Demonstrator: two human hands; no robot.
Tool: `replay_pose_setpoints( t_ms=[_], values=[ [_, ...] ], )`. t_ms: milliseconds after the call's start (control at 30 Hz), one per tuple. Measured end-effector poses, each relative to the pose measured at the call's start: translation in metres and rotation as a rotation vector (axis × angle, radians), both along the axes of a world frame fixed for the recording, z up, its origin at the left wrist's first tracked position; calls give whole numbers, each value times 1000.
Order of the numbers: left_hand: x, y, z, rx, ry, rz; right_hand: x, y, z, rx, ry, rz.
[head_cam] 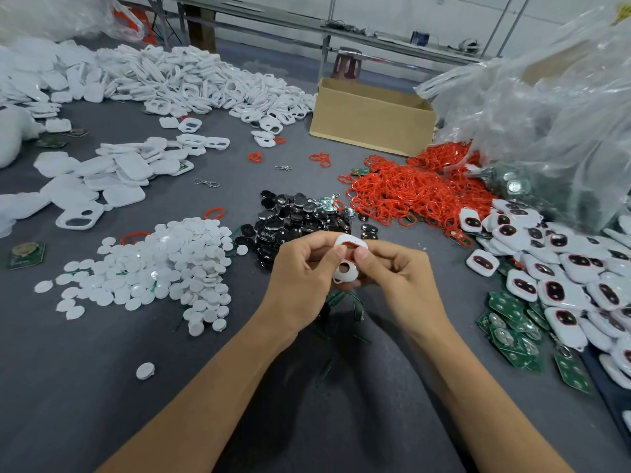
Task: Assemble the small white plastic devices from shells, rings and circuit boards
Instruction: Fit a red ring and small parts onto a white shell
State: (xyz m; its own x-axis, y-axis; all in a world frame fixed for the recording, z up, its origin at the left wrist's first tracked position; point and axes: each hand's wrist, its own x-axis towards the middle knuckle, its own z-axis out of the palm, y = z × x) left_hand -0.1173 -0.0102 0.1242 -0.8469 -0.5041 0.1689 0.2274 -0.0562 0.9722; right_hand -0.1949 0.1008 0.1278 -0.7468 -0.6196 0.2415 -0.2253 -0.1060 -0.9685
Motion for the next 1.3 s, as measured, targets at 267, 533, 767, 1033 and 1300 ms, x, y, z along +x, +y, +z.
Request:
replay_pose_setpoints(
  t_ms=[267,533,767,1033,1300],
  values=[
    [-1,1,-3,-12,2,31,4,-5,-3,-15,4,-58],
    [-3,-10,1,118,-37,193,-1,-3,-2,-9,17,-158],
    [-2,-21,-2,158,-51,278,-16,7,-10,165,235,-446],
    [-2,-18,1,210,-31,262,-15,0,-21,779,730,-417],
    [-3,-15,-1,179,-60,217,-10,-7,-18,507,603,-471]
  ],
)
